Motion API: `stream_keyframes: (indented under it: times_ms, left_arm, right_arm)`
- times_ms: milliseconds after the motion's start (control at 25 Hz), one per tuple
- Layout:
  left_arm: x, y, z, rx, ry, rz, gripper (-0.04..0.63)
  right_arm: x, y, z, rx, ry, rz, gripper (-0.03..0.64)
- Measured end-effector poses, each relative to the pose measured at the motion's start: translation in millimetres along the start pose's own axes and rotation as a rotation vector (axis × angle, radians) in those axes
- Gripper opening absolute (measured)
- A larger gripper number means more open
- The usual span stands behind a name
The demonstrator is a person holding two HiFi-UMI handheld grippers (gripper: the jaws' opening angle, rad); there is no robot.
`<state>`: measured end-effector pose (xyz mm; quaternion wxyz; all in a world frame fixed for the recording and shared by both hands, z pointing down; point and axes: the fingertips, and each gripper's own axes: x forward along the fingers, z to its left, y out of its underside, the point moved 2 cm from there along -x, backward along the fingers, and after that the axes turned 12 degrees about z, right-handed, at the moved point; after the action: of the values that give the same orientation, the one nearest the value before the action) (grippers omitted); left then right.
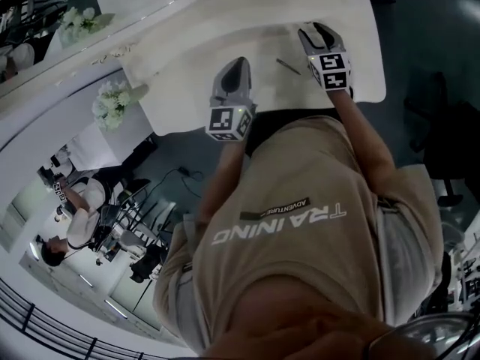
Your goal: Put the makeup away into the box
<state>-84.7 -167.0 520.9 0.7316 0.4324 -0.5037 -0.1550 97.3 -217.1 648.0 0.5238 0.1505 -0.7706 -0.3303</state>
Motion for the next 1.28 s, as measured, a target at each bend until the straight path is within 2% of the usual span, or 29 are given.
stream_keyframes:
  times_ms: [320, 360, 400, 640, 840, 1280]
  left_arm:
    - [9.3, 24.5, 0.3, -0.014, 0.015, 0.042, 0.006]
    - [12.0, 25.9, 2.9, -0.016, 0.014, 0.044, 0.007]
    - [13.4, 27.1, 5.4, -0.02, 0.012, 0.045, 0.006]
    - [3.6, 25.7, 11.8, -0.022, -0.001, 0.015, 0.008]
    - [-5.4, 23.2, 9.5, -0.018, 0.014, 0.01, 0.006]
    - [-19.2, 20.8, 9.5, 0.05, 0.074, 0.023, 0.006]
  right_arm:
    - [28.7, 1.0, -8.9, 0.025, 0.087, -0.039, 0.176]
    - [30.0, -2.2, -10.0, 0.023, 0.102, -0.05, 0.163]
    - [30.2, -4.6, -9.8, 0.014, 0.116, -0.061, 0.104]
    - [27.7, -3.3, -6.1, -0.018, 0.142, -0.066, 0.101]
    - [20.5, 4.8, -2.2, -0.001, 0.141, -0.057, 0.101]
    - [-4.4, 26.8, 12.6, 0.002, 0.18, -0.047, 0.101]
